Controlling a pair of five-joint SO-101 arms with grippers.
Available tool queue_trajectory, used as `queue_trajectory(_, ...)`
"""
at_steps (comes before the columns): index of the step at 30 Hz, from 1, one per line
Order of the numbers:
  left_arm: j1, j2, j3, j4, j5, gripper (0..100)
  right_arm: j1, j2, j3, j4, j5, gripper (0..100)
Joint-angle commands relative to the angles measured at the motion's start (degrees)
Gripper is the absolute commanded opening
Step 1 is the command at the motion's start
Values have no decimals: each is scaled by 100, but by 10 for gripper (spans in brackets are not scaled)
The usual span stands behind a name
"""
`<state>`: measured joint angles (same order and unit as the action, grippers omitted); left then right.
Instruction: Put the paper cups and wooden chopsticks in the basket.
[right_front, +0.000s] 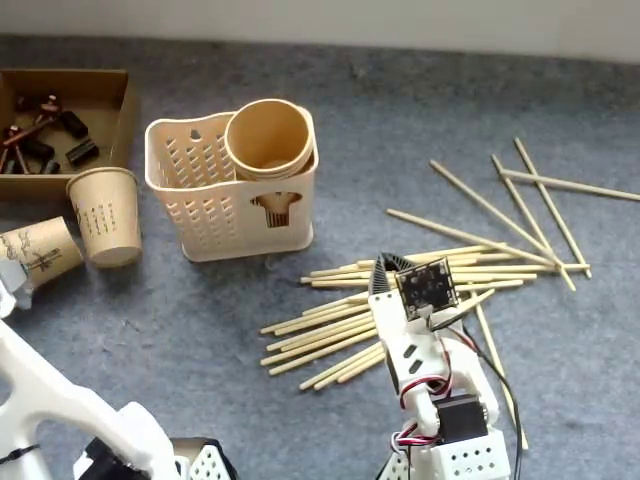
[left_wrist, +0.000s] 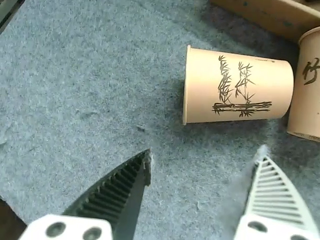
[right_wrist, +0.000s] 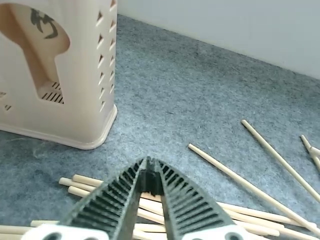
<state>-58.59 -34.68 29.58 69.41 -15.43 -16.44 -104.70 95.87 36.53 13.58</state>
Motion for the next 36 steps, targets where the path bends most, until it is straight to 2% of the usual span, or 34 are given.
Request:
queue_trajectory(1,-127,-57,330,-580,-53,312,-75,-22,840,22,62,10)
queue_trajectory(10,-110,-57,1903,-2593,-44,312,-75,-22,840,127,62,10)
queue_trajectory(14,48,-57,2413,-3262,-53,312,-75,-22,840,127,62,10)
queue_trajectory(18,338,-57,2932,-3851,-484,309,-75,-22,840,127,62,10)
queue_trajectory(22,382,-57,3284,-4387,-563,309,-75,-22,840,127,62,10)
queue_trajectory(27,382,-57,3635,-4853,-571,309,-75,-22,840,127,62,10)
queue_trajectory(33,330,-75,3609,-4914,-571,309,-75,-22,840,127,62,10)
queue_trajectory(36,84,-57,3459,-4914,-571,309,-75,-22,840,127,62,10)
